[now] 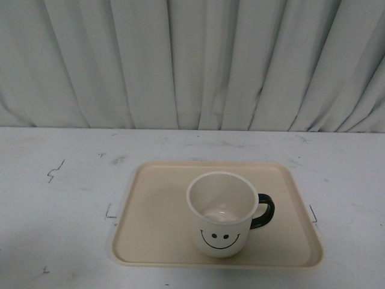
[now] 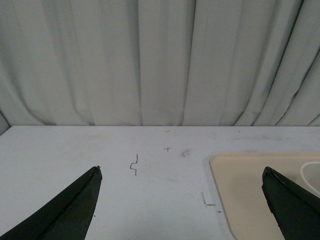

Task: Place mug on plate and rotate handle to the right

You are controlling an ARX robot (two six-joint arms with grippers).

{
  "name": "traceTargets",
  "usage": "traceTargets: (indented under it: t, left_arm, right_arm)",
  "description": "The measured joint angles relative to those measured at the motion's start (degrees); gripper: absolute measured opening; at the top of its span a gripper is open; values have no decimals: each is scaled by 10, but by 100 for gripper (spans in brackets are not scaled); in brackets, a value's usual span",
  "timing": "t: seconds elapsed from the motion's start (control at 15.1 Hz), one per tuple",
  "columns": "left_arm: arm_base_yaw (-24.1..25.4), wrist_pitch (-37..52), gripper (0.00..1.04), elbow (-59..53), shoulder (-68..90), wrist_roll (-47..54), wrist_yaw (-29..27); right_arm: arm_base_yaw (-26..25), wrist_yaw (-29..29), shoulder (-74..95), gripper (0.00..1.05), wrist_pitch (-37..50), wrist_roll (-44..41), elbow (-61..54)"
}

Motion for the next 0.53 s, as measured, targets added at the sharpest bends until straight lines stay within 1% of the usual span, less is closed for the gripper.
traceTargets:
  t: [0.26,0.53]
  left_arm:
    - [0,0,98,0,0,0,0]
    - [0,0,98,0,0,0,0]
  right_arm:
    - [0,0,-108,2,-94,0,-2]
    - [0,0,-182,2,-163,0,-2]
